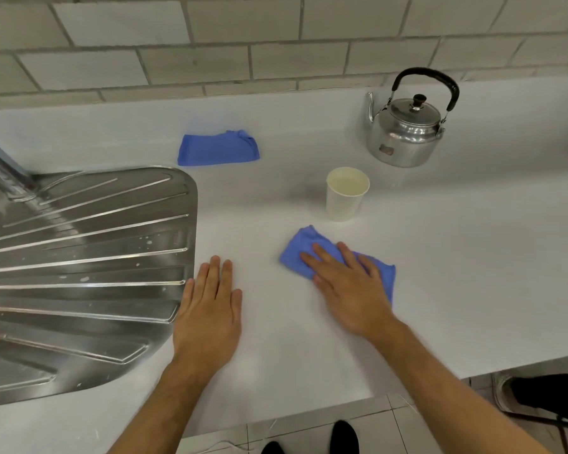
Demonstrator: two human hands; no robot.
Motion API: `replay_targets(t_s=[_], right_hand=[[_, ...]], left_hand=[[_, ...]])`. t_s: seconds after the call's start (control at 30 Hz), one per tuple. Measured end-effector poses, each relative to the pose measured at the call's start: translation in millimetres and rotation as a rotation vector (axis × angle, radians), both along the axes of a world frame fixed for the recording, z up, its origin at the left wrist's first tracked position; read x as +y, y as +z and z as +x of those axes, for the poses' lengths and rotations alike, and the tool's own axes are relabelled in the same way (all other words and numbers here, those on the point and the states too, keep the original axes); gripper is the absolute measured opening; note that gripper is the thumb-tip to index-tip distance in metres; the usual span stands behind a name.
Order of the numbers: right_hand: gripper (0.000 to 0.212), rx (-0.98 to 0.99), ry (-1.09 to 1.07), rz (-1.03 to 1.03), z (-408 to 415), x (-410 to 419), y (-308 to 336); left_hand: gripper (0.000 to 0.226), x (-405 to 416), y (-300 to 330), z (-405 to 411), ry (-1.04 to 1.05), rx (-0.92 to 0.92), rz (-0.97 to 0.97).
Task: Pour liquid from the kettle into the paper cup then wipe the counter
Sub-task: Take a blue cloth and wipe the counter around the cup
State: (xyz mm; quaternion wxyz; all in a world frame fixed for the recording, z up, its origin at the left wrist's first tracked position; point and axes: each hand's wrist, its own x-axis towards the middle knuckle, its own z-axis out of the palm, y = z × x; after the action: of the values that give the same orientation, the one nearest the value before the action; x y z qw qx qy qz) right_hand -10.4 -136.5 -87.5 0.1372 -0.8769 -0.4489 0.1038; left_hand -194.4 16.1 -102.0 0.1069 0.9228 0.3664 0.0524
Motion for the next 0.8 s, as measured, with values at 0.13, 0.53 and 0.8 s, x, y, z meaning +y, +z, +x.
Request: replay_targets(t_s=[0.13,0.53,0.8], right_hand=[[0.044,0.013,0.261,0.025,-43,-20,-9],[0.048,-0.089,-0.139,-0.081,45,-32,-4],[0.045,0.017,0.115,0.035,32,-123,-4]], left_hand=[[0.056,-1,1,1,-0.001,-0.005,0.001],[0.058,-12,10,29,0.009,-0.012,-0.049],[0.059,-33,8,127,-0.068,0.041,-0.131]])
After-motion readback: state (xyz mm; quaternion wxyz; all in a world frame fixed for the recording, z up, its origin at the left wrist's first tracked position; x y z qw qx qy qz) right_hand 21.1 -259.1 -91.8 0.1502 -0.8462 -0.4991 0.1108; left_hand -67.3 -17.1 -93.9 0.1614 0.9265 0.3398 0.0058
